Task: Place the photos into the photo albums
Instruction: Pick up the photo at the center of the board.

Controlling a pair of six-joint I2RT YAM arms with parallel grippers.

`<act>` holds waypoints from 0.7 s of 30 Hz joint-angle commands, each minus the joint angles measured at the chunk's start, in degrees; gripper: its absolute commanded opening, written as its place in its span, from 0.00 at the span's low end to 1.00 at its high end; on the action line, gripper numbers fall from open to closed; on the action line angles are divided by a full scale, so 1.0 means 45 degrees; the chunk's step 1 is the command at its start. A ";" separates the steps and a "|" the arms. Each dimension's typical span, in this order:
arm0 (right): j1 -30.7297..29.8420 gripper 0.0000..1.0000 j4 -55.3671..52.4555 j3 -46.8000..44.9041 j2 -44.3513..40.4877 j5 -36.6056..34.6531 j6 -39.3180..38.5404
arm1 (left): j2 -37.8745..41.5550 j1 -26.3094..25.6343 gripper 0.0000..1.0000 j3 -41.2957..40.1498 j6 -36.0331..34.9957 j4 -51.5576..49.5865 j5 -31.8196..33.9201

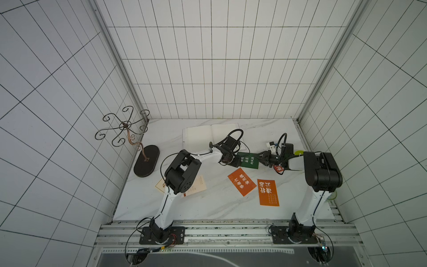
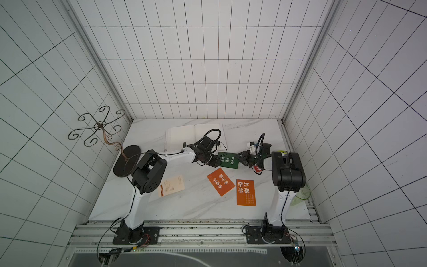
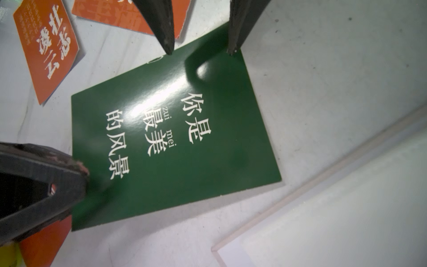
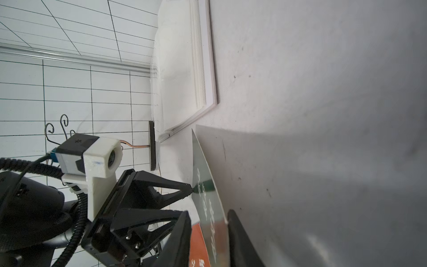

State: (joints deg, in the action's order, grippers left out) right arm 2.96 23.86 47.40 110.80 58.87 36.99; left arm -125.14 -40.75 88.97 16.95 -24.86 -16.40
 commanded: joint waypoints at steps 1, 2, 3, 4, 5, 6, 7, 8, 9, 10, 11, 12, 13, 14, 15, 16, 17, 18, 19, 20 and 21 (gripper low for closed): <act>-0.0241 0.27 0.0031 -0.0595 -0.0487 -0.0016 -0.0087 | -0.0607 0.0074 0.40 -0.0535 0.0299 -0.0775 0.0108; -0.0295 0.26 0.0031 -0.0673 -0.0523 -0.0061 -0.0082 | -0.0570 0.0091 0.40 -0.0515 0.0347 -0.0745 0.0081; -0.0321 0.24 0.0035 -0.0749 -0.0569 -0.0132 -0.0076 | -0.0562 0.0077 0.40 -0.0513 0.0354 -0.0728 0.0071; -0.0316 0.23 0.0069 -0.0814 -0.0616 -0.0215 -0.0059 | -0.0527 0.0087 0.40 -0.0513 0.0335 -0.0735 0.0097; -0.0313 0.21 0.0070 -0.0866 -0.0661 -0.0295 -0.0057 | -0.0475 0.0096 0.39 -0.0546 0.0310 -0.0744 0.0143; -0.0308 0.19 0.0070 -0.0884 -0.0710 -0.0357 -0.0057 | -0.0421 0.0093 0.39 -0.0614 0.0312 -0.0720 0.0186; -0.0317 0.17 0.0052 -0.0884 -0.0750 -0.0401 -0.0029 | -0.0345 0.0108 0.39 -0.0695 0.0330 -0.0663 0.0209; -0.0307 0.15 0.0045 -0.0848 -0.0783 -0.0388 -0.0021 | -0.0304 0.0111 0.39 -0.0754 0.0334 -0.0612 0.0219; -0.0307 0.14 -0.0027 -0.0794 -0.0838 -0.0415 -0.0003 | -0.0231 0.0126 0.39 -0.0820 0.0318 -0.0483 0.0129; -0.0307 0.13 -0.0109 -0.0741 -0.0891 -0.0439 -0.0015 | -0.0165 0.0106 0.39 -0.0878 0.0297 -0.0354 0.0036; -0.0307 0.11 -0.0149 -0.0719 -0.0977 -0.0501 -0.0016 | -0.0092 0.0103 0.39 -0.0920 0.0315 -0.0237 -0.0014; -0.0287 0.09 -0.0164 -0.0696 -0.1065 -0.0540 -0.0003 | 0.0002 0.0097 0.39 -0.0970 0.0326 -0.0073 -0.0145; -0.0287 0.07 -0.0179 -0.0683 -0.1156 -0.0578 0.0018 | 0.0102 0.0091 0.39 -0.1017 0.0345 0.0095 -0.0226; -0.0287 0.06 -0.0200 -0.0683 -0.1246 -0.0590 0.0047 | 0.0193 0.0093 0.39 -0.1049 0.0371 0.0202 -0.0253; -0.0287 0.05 -0.0237 -0.0680 -0.1363 -0.0586 0.0084 | 0.0318 0.0109 0.39 -0.1088 0.0393 0.0330 -0.0304; -0.0287 0.04 -0.0270 -0.0685 -0.1500 -0.0600 0.0090 | 0.0461 0.0102 0.39 -0.1117 0.0374 0.0454 -0.0319; -0.0285 0.03 -0.0357 -0.0690 -0.1632 -0.0671 0.0082 | 0.0604 0.0105 0.39 -0.1138 0.0369 0.0518 -0.0304; -0.0287 0.02 -0.0568 -0.0679 -0.1797 -0.0798 0.0029 | 0.0766 0.0111 0.40 -0.1167 0.0345 0.0624 -0.0327; -0.0287 0.01 -0.0760 -0.0637 -0.1967 -0.0896 -0.0050 | 0.0930 0.0121 0.40 -0.1194 0.0314 0.0733 -0.0323; -0.0286 0.00 -0.0910 -0.0616 -0.2128 -0.0980 -0.0109 | 0.1073 0.0144 0.40 -0.1225 0.0286 0.0809 -0.0342; -0.0287 0.00 -0.1189 -0.0564 -0.2297 -0.1110 -0.0214 | 0.1268 0.0158 0.40 -0.1269 0.0296 0.0934 -0.0374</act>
State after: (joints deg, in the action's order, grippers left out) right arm 1.85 21.21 45.76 102.91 55.64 37.15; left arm -122.21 -40.38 84.05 18.20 -21.23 -17.87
